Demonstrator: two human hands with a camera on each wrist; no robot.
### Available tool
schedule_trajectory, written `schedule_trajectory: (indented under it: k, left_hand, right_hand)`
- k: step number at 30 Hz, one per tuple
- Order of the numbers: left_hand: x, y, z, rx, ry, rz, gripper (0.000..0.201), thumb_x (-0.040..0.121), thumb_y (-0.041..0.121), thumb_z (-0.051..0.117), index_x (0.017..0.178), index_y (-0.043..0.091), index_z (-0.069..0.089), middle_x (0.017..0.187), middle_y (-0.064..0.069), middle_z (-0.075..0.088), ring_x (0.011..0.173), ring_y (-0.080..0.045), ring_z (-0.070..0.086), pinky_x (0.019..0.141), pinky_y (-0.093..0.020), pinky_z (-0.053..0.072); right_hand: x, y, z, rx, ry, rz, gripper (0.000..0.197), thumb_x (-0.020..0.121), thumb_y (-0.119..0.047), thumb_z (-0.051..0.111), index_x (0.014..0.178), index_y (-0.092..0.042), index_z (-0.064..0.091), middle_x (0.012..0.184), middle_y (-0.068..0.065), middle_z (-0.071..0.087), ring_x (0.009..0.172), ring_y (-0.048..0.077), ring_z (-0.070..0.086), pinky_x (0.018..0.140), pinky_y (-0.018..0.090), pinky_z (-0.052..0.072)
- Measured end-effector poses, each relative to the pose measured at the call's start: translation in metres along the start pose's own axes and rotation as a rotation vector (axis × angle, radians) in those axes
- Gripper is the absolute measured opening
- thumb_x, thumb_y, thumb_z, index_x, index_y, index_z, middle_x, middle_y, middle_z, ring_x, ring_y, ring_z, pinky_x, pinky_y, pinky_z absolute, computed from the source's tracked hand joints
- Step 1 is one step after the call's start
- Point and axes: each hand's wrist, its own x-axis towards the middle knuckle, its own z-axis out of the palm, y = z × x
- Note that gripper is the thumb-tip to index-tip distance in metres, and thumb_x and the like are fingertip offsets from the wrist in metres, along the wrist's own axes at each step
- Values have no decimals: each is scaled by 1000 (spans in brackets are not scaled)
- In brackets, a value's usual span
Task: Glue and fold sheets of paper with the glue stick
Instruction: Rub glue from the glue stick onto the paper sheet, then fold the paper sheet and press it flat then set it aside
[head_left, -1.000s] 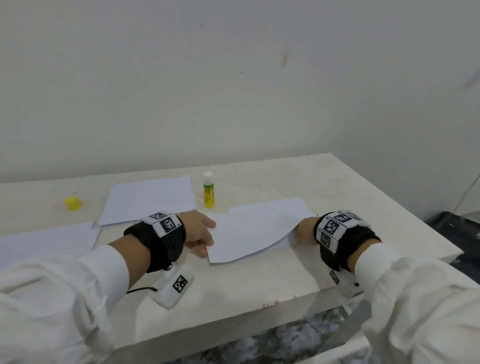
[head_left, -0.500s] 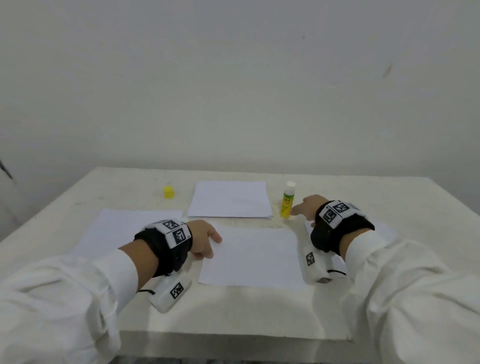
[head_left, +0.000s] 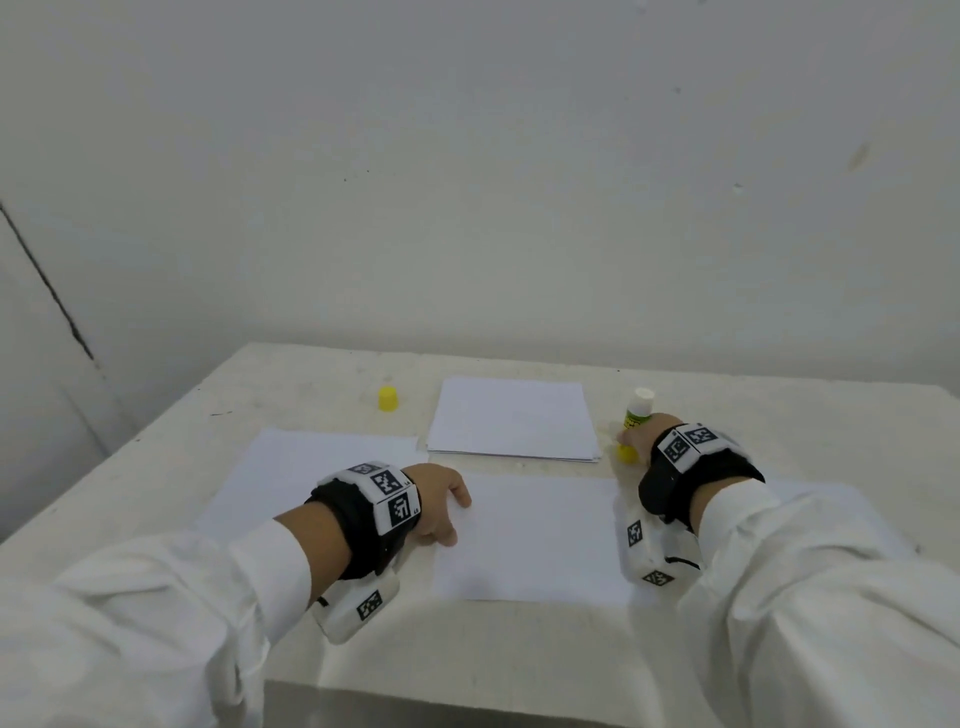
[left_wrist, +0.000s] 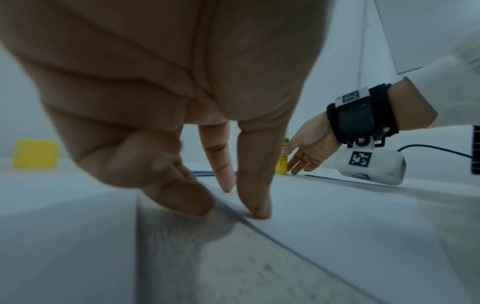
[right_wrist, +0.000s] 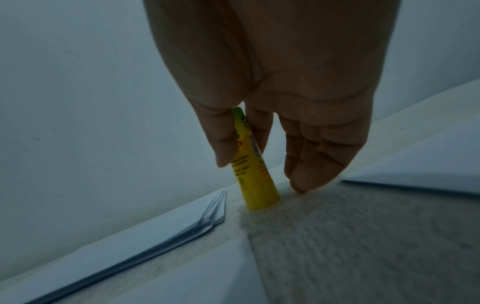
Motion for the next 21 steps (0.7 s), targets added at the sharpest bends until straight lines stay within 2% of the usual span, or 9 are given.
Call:
schedule_trajectory:
  k: [2,5,7,9,11,14,16,19,21]
  left_hand:
    - [-3,0,0,96,32,3,48,79,33,73,123,34,54,122,0,42,103,-19,56,86,-27,46]
    - [-6,0,3,239,57,82,51,84,40,66,131,36,49,138,3,32,124,-19,42,99,-31,40]
    - [-8,-2,4,328,42,121,59,84,45,62,139,36,42,144,5,33,131,-20,34,105,-35,35]
    - [-9,-6,5,421,8,145,74,81,52,63,145,35,32,149,5,30,134,-23,30,106,-38,32]
    - [-12,-9,5,454,-17,159,83,77,56,65,147,32,27,151,6,29,133,-23,30,105,-38,32]
    - [-13,-14,6,428,-19,172,87,73,59,68,146,33,28,148,9,34,130,-22,33,102,-37,34]
    - [-13,-16,9,408,-18,171,88,70,61,68,145,35,30,146,10,37,128,-22,34,101,-38,36]
    - [-15,-18,10,443,-27,191,85,75,61,63,147,33,27,149,8,33,131,-24,31,103,-39,35]
    - [-18,-18,10,489,-28,222,81,81,60,58,149,31,24,153,6,26,133,-26,28,103,-40,32]
  right_hand:
    - [0,1,1,33,21,-24,33,96,-25,53,120,-1,55,122,18,57,115,32,54,84,32,39]
    - [-5,-3,2,149,74,-67,17,94,-17,50,100,-1,49,89,16,54,83,32,54,62,31,37]
    - [-14,-8,1,233,83,-89,26,93,-18,48,111,0,41,88,15,52,74,30,53,51,28,38]
    - [-25,-11,-2,270,113,-138,42,93,-19,49,126,-2,30,94,14,50,76,29,52,58,30,40]
    - [-39,-16,-5,259,161,-234,46,92,-21,52,130,-7,29,90,10,49,77,26,50,63,29,37]
    - [-64,-28,-7,322,125,-360,32,86,-31,64,110,-15,52,84,2,51,69,18,47,58,27,34]
    - [-78,-39,-1,383,39,-373,20,80,-25,70,91,-13,59,75,1,48,63,17,44,58,26,35]
    - [-87,-58,23,292,22,-404,30,84,-24,64,65,-11,45,63,2,39,56,17,38,54,26,31]
    - [-90,-72,43,173,44,-430,37,87,-30,60,61,-13,39,61,1,40,55,15,39,50,26,29]
